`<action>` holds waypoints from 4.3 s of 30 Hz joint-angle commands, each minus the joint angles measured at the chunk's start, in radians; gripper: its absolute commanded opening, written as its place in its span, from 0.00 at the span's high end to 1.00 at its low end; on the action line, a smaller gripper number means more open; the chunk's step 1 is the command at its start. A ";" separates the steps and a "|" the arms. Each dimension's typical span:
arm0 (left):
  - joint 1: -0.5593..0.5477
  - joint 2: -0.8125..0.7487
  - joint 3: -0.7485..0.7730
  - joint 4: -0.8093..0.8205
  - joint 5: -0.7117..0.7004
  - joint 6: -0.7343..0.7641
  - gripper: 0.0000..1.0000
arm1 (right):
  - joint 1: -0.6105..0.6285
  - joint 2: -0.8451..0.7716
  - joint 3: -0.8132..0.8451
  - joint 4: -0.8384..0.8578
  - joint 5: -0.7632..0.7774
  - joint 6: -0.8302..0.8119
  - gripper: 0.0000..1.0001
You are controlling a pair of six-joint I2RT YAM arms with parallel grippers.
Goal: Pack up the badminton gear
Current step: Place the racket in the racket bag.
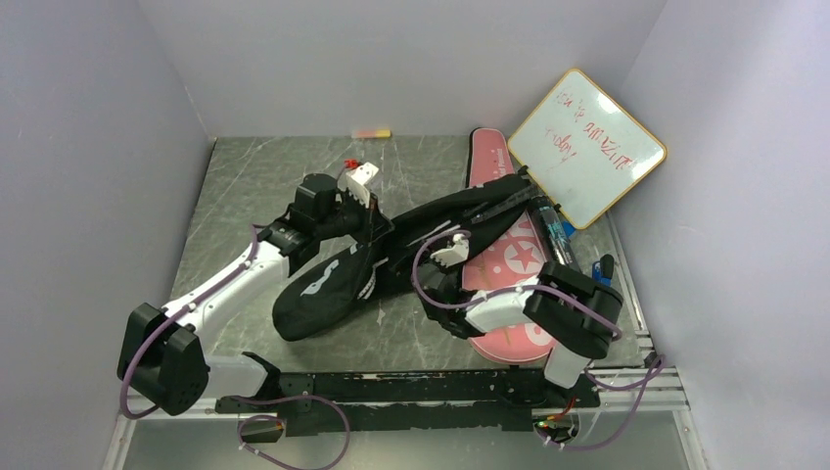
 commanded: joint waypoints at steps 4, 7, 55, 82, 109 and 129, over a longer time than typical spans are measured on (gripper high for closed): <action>-0.004 -0.067 0.057 0.069 -0.086 0.044 0.95 | -0.147 -0.105 0.066 -0.421 -0.094 0.139 0.40; -0.005 -0.045 0.074 0.024 -0.103 0.053 0.95 | -0.214 -0.152 0.064 -0.450 -0.176 0.097 0.38; -0.002 -0.149 0.055 0.060 0.023 0.086 0.95 | -0.924 -0.320 -0.162 -0.202 -0.843 -0.177 0.52; -0.004 -0.014 0.092 -0.039 -0.094 0.153 0.59 | -0.723 -0.493 -0.081 -0.418 -0.763 -0.150 1.00; -0.256 0.179 0.172 -0.128 -0.186 0.329 0.54 | -0.648 -0.662 -0.100 -0.597 -0.769 -0.140 1.00; -0.046 0.001 0.130 0.008 -0.108 0.179 0.95 | -0.666 -0.828 -0.036 -0.975 -0.493 -0.199 1.00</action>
